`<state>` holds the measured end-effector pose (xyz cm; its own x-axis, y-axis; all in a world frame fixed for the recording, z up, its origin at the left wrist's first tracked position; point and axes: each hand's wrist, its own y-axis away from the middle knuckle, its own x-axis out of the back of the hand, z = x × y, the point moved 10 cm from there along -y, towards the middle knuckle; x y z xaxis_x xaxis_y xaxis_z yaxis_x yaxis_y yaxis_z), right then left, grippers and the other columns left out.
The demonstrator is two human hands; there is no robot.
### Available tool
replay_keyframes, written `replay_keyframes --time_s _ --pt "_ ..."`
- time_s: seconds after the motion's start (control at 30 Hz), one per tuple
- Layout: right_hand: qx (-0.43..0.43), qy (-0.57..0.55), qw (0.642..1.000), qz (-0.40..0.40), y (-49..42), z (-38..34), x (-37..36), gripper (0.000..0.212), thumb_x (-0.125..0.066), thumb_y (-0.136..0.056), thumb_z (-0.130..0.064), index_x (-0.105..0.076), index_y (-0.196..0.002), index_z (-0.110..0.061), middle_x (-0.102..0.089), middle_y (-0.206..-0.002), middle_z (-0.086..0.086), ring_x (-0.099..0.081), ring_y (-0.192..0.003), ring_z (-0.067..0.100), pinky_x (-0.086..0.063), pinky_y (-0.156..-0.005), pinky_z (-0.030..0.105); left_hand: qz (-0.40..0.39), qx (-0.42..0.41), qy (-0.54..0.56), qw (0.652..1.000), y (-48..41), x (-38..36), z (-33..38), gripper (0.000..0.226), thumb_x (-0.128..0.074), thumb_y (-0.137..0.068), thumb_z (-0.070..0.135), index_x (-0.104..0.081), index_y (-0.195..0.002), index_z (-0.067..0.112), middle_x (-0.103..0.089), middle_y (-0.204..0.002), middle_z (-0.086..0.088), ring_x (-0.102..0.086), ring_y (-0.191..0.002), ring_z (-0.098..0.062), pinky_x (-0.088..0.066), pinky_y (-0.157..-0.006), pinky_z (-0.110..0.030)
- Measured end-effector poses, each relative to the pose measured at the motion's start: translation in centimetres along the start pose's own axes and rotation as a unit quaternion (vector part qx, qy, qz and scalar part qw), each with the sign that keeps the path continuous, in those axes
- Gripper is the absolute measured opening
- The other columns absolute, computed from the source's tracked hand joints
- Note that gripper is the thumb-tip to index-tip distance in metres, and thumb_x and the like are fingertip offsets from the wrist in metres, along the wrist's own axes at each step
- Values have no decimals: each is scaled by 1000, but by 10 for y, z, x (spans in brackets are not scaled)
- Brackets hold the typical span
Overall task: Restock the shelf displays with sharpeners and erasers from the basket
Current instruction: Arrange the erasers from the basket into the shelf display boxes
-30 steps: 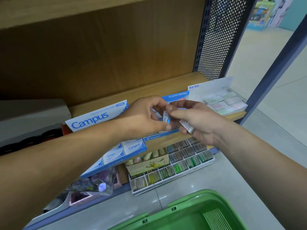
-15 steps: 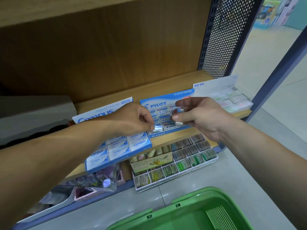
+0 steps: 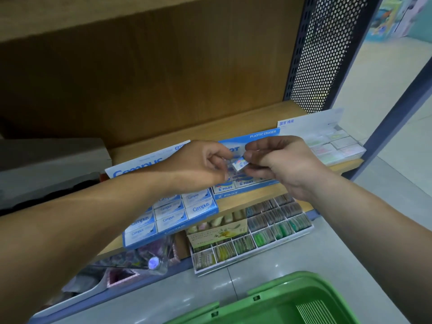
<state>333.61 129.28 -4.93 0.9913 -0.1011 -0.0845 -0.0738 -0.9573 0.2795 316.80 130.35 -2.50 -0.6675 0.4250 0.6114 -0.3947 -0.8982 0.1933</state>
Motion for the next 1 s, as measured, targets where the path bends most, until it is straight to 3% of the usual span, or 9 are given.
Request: replay_keyframes --time_s 0.2,0.33,0.47,0.6,0.7,0.77,0.9,1.0 --pt "7 34 999 -19 -6 1 -10 13 -64 -93 8 -72 -98 -1 -75 -91 22 -77 -76 30 -64 -73 39 35 -6 62 997 0 1 6 26 -80 -87 14 -75 -112 22 -76 -94 7 -72 -84 -3 -57 -74 -19" --pt "5 -3 999 -49 -6 3 -14 16 -60 -96 8 -68 -107 0 -73 -99 28 -75 -90 41 -64 -78 43 19 -7 65 998 1 0 3 42 -79 -89 16 -66 -127 27 -76 -90 8 -73 -81 -6 -56 -77 -23" --pt "10 2 999 -49 -4 0 -10 19 -62 -94 10 -68 -108 -1 -75 -92 20 -76 -82 35 -64 -76 42 19 -17 70 997 -2 0 2 31 -75 -92 12 -73 -117 32 -75 -93 4 -70 -83 -7 -53 -77 -22" --pt "55 135 989 -19 -8 -5 -1 17 -71 -89 6 -72 -101 -7 -75 -71 3 -72 -66 17 -64 -68 35 16 -14 74 997 -6 2 -7 25 -74 -93 14 -75 -111 32 -75 -102 -1 -69 -89 -6 -56 -88 -26" --pt "134 308 942 -8 -13 -11 0 15 -75 -88 -8 -73 -89 -23 -74 -72 -15 -68 -67 0 -56 -66 21 27 -22 12 999 -12 10 -15 22 -77 -91 14 -75 -109 26 -75 -93 3 -70 -80 -1 -58 -76 -21" --pt "164 413 896 -12 -15 -8 -3 5 -78 -86 -30 -73 -87 -31 -75 -89 -14 -69 -85 6 -56 -83 28 26 -23 -75 997 -17 11 -20 17 -79 -88 14 -77 -103 22 -75 -86 6 -68 -71 3 -52 -67 -19" --pt "210 562 795 -89 -4 3 -26 45 -61 -75 -67 -77 -107 -39 -62 -96 -12 -57 -97 14 -47 -99 42 -2 -10 -140 990 -23 5 -23 10 -78 -89 15 -78 -99 18 -71 -77 13 -61 -61 11 -40 -54 -4" --pt "208 586 772 -132 0 9 -31 47 -63 -76 -70 -71 -116 -46 -50 -101 -13 -46 -106 10 -39 -106 41 -36 -7 -173 984 -25 0 -21 8 -75 -90 18 -78 -95 23 -71 -74 18 -60 -61 12 -39 -53 -5"
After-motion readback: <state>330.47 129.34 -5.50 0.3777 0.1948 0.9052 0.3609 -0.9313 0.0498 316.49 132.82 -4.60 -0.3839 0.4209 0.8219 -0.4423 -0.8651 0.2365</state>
